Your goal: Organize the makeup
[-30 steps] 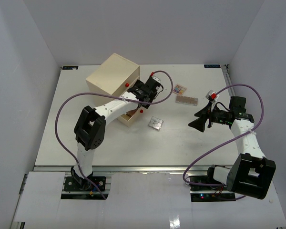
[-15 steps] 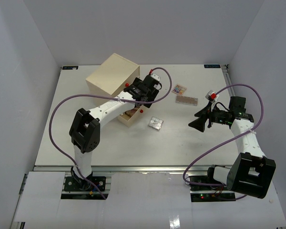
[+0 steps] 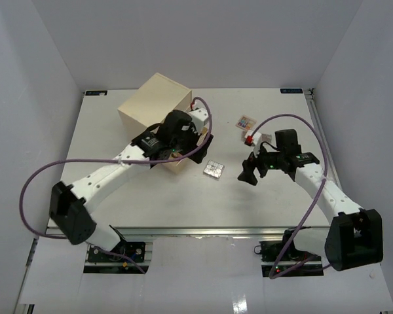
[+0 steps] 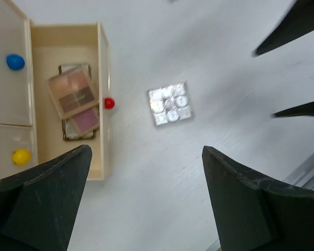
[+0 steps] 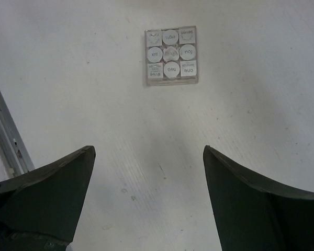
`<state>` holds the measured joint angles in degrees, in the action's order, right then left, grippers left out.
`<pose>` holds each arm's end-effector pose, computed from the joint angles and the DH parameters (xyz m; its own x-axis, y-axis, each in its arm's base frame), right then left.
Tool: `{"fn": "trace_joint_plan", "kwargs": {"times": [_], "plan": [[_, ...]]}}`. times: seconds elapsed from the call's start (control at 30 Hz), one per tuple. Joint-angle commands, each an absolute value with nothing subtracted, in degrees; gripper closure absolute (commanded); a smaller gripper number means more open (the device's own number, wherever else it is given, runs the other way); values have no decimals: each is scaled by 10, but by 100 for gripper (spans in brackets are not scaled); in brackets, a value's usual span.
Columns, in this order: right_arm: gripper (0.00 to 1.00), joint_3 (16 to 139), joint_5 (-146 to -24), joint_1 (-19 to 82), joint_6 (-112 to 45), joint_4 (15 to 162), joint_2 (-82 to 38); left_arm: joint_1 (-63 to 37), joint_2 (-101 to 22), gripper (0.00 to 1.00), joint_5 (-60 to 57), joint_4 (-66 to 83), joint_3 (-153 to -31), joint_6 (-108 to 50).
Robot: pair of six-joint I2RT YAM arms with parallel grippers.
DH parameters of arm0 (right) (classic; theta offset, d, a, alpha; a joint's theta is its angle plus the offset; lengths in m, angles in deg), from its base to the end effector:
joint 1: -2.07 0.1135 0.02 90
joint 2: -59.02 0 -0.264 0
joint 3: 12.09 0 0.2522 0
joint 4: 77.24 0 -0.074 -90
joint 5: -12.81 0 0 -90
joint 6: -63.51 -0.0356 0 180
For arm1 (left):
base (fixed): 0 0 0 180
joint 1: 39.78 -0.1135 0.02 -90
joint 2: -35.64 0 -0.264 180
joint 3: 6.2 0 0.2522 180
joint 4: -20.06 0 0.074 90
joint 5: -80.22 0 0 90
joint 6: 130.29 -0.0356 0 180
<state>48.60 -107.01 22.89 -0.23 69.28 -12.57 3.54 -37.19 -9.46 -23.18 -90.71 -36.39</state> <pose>0.2360 0.1087 0.2429 -0.3029 -0.5258 -0.7948 -0.8637 0.5040 -0.0043 0.2053 -0.1939 0.3594 -0.4268 0.3090 -0.8499 0.6620 0.7470 -0.0609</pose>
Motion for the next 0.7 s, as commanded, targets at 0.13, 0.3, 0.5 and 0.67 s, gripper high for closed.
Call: {"fn": "trace_joint_plan", "kwargs": {"times": [0.13,0.3,0.5,0.67], "plan": [[10,595,-863,371,-91,757,-281,29,-67,2,-136,-182,-705,-286],[10,657,-835,404,-109,754,-368,27,49,2,-212,-199,-643,-284],[10,695,-788,421,-83,761,-434,27,134,2,-256,-202,-608,-288],[10,694,-782,421,-62,765,-460,27,157,2,-273,-197,-580,-285]]}}
